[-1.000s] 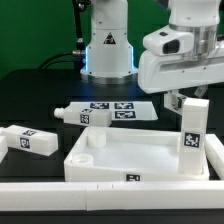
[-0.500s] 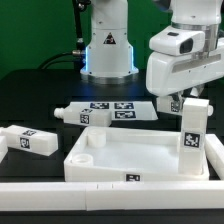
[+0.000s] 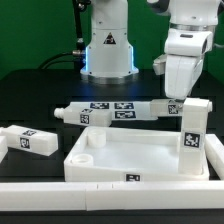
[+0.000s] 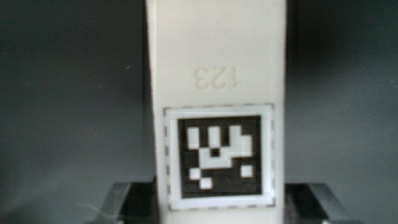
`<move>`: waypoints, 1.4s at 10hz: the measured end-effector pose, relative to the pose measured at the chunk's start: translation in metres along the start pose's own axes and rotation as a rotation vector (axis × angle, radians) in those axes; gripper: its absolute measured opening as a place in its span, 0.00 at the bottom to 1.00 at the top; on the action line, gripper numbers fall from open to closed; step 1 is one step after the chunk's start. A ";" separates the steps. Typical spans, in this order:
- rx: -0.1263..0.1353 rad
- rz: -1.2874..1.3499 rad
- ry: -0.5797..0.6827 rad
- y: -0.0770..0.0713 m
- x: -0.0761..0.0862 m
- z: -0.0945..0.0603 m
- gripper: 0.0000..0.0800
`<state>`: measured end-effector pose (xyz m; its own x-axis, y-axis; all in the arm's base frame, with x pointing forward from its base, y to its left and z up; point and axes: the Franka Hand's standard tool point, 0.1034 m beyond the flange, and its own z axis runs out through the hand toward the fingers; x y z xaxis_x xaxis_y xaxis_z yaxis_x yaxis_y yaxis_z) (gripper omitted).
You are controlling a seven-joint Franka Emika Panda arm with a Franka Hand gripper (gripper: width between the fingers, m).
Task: Assemble desk
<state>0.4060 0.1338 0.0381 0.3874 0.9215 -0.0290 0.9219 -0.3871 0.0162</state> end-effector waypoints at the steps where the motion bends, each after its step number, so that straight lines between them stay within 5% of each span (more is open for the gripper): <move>1: -0.003 -0.066 -0.006 0.000 -0.001 0.000 0.36; 5: -0.032 -0.573 -0.034 -0.019 0.016 0.006 0.36; 14: -0.055 -1.384 -0.080 -0.002 -0.009 0.010 0.36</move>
Offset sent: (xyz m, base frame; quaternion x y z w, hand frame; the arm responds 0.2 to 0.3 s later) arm -0.0129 0.0452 -0.0118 -0.0176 -0.0224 -0.3944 0.9185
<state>0.4003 0.1261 0.0285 -0.8312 0.5449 -0.1102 0.5510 0.8338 -0.0332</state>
